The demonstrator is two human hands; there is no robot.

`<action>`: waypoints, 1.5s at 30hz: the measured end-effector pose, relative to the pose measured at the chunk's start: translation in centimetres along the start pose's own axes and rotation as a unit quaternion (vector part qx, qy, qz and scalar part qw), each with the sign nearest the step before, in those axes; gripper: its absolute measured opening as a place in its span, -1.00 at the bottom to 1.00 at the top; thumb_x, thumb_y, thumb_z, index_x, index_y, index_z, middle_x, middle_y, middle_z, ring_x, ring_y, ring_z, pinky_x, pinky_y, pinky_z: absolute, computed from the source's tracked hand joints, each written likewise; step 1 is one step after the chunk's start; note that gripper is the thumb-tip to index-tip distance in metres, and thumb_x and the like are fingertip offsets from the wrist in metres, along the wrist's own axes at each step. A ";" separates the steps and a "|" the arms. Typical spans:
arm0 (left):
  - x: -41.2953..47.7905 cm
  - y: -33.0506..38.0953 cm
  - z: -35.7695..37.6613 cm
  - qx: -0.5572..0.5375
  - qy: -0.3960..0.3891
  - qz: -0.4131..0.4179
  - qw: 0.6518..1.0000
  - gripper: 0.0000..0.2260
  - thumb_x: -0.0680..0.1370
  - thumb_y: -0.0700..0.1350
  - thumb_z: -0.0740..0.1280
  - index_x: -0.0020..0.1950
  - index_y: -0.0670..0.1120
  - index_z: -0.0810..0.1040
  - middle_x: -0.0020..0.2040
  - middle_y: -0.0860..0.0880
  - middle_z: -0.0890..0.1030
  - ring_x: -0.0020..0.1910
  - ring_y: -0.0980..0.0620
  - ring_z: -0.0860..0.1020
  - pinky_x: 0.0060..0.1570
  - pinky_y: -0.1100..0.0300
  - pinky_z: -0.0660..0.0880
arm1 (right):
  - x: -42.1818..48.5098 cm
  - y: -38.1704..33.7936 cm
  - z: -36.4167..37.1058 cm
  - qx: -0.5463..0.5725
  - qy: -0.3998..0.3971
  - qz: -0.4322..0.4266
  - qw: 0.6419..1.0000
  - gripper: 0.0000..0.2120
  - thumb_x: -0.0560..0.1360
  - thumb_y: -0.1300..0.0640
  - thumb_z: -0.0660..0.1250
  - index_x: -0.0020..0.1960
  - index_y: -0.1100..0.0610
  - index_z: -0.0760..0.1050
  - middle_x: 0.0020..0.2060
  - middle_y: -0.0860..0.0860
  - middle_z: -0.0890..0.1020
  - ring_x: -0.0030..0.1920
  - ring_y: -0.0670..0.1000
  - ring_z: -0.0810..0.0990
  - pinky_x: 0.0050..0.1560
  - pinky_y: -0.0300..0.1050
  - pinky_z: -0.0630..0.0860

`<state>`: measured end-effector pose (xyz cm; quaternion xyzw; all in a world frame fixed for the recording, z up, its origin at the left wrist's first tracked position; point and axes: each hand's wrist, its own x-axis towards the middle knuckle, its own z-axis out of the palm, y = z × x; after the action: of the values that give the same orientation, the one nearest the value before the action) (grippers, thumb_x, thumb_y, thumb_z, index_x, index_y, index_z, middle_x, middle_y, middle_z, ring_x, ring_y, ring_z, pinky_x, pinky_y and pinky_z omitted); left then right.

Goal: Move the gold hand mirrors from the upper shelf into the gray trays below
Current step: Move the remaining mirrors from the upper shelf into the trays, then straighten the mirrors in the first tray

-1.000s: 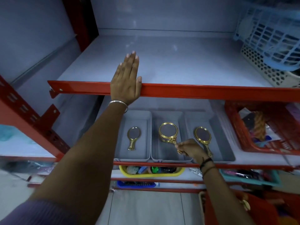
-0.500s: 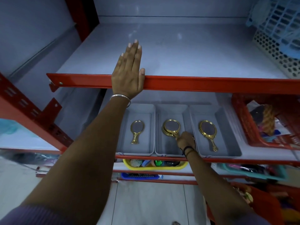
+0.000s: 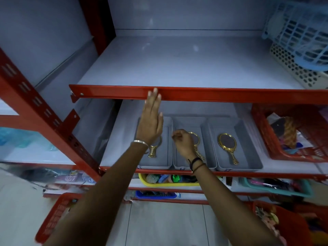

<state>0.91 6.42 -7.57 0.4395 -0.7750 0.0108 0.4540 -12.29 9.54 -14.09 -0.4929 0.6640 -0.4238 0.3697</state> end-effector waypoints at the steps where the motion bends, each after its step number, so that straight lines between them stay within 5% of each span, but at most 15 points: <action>1: -1.3 -0.4 0.1 0.001 -0.016 -0.002 1.000 -0.53 0.57 -0.22 0.10 0.47 -0.23 0.13 0.58 0.09 -0.07 0.55 0.15 -0.13 0.54 0.28 -0.12 | 0.0 -0.3 0.7 0.003 -0.006 0.001 1.000 -0.83 0.50 0.31 0.29 0.06 0.33 0.55 0.03 0.24 0.66 -0.02 0.02 0.57 0.06 -0.15 0.47; 5: -5.2 -2.2 0.6 -0.012 -0.083 -0.090 0.992 -0.59 0.56 -0.15 0.06 0.36 -0.28 0.38 0.39 -0.26 0.38 0.38 -0.06 0.25 0.43 0.31 0.11 | 0.0 -0.5 2.9 -0.031 -0.039 0.020 0.999 -0.76 0.53 0.30 0.21 0.16 0.31 0.52 0.09 0.20 0.65 0.13 0.13 0.60 0.07 -0.22 0.44; 8: -7.2 -4.6 1.7 -0.037 -0.134 -0.218 0.966 -0.64 0.57 -0.18 0.09 0.32 -0.26 0.42 0.27 -0.25 0.43 0.25 -0.16 0.42 0.30 0.04 0.39 | 0.5 0.2 4.9 -0.051 -0.072 0.068 0.994 -0.79 0.53 0.33 0.15 0.05 0.20 0.52 -0.02 0.16 0.63 0.02 0.11 0.58 -0.08 -0.26 0.40; 11: -8.0 -6.8 3.0 -0.031 -0.193 -0.353 0.915 -0.67 0.58 -0.29 0.15 0.34 -0.29 0.40 0.31 -0.28 0.39 0.24 -0.25 0.47 0.28 0.08 0.40 | 1.4 0.9 6.4 -0.083 -0.098 0.113 0.985 -0.78 0.50 0.38 0.09 -0.25 0.14 0.35 -0.22 0.10 0.49 -0.17 0.04 0.47 -0.37 -0.22 0.28; 13: -8.4 -7.8 3.9 -0.016 -0.242 -0.415 0.877 -0.64 0.58 -0.29 0.15 0.37 -0.30 0.38 0.35 -0.30 0.36 0.27 -0.27 0.46 0.32 0.08 0.38 | 2.1 1.3 7.0 -0.096 -0.106 0.148 0.978 -0.67 0.50 0.40 0.08 -0.37 0.12 0.26 -0.34 0.06 0.42 -0.30 0.02 0.42 -0.39 -0.19 0.24; 15: -8.4 -9.0 4.9 -0.002 -0.275 -0.447 0.851 -0.62 0.57 -0.30 0.15 0.38 -0.32 0.36 0.36 -0.34 0.39 0.32 -0.25 0.42 0.35 0.10 0.34 | 3.2 1.9 8.0 -0.096 -0.104 0.168 0.976 -0.80 0.52 0.37 0.11 -0.22 0.19 0.41 -0.24 0.11 0.53 -0.16 0.12 0.53 -0.27 -0.16 0.32; 17: -7.9 -9.8 5.7 -0.001 -0.302 -0.465 0.832 -0.62 0.58 -0.30 0.14 0.39 -0.34 0.35 0.37 -0.32 0.42 0.38 -0.20 0.39 0.37 0.14 0.29 | 4.2 2.2 8.6 -0.100 -0.106 0.186 0.972 -0.77 0.52 0.32 0.15 0.15 0.36 0.43 0.09 0.25 0.57 0.09 0.21 0.56 -0.12 -0.17 0.35; 19: -7.5 -10.5 6.7 -0.004 -0.329 -0.485 0.810 -0.64 0.59 -0.29 0.14 0.39 -0.32 0.35 0.38 -0.28 0.43 0.37 -0.19 0.41 0.34 0.13 0.32 | 5.0 2.5 9.2 -0.117 -0.122 0.198 0.966 -0.68 0.52 0.31 0.16 0.24 0.39 0.38 0.20 0.28 0.54 0.11 0.19 0.56 -0.10 -0.18 0.37; 24: -7.4 -12.0 8.2 -0.043 -0.371 -0.514 0.773 -0.62 0.50 -0.36 0.21 0.33 -0.26 0.42 0.27 -0.29 0.53 0.23 -0.23 0.53 0.19 -0.01 0.52 | 6.3 3.5 9.6 -0.097 -0.124 0.201 0.967 -0.79 0.53 0.34 0.15 0.14 0.23 0.44 0.22 0.25 0.53 0.24 0.21 0.52 0.02 -0.13 0.45; 28: -7.6 -12.3 8.7 -0.063 -0.383 -0.499 0.775 -0.63 0.48 -0.34 0.25 0.29 -0.25 0.47 0.25 -0.25 0.57 0.21 -0.20 0.55 0.19 0.02 0.54 | 6.9 4.8 10.4 -0.053 -0.126 0.213 0.967 -0.81 0.51 0.37 0.15 -0.09 0.24 0.53 -0.03 0.18 0.59 -0.01 0.13 0.55 0.10 0.07 0.56; 33: -7.7 -12.1 8.9 -0.067 -0.381 -0.494 0.779 -0.60 0.49 -0.30 0.25 0.34 -0.19 0.45 0.28 -0.20 0.55 0.24 -0.16 0.54 0.24 0.07 0.51 | 9.8 11.6 13.2 -0.031 -0.124 0.225 0.966 -0.65 0.43 0.25 0.31 0.22 0.21 0.47 0.14 0.18 0.62 0.15 0.21 0.60 0.10 0.20 0.60; 39: -7.7 -12.2 9.1 -0.052 -0.387 -0.483 0.784 -0.59 0.50 -0.31 0.24 0.37 -0.20 0.41 0.31 -0.20 0.52 0.28 -0.16 0.50 0.30 0.08 0.47 | 7.0 6.0 11.5 0.046 -0.089 0.242 0.965 -0.64 0.43 0.28 0.40 0.22 0.23 0.51 0.10 0.17 0.61 0.09 0.20 0.60 -0.06 0.29 0.61; 45: -7.9 -12.4 9.4 -0.046 -0.388 -0.485 0.782 -0.56 0.51 -0.32 0.24 0.40 -0.18 0.37 0.32 -0.19 0.51 0.28 -0.16 0.50 0.29 0.11 0.46 | 7.2 6.6 11.9 0.037 -0.081 0.225 0.970 -0.63 0.40 0.23 0.45 0.19 0.23 0.53 0.10 0.16 0.64 0.10 0.20 0.63 0.01 0.25 0.62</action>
<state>4.56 0.19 -23.42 0.7034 -0.5694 -0.4179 0.0794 -5.46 1.25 -25.08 -0.3493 0.7094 -0.3129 0.5262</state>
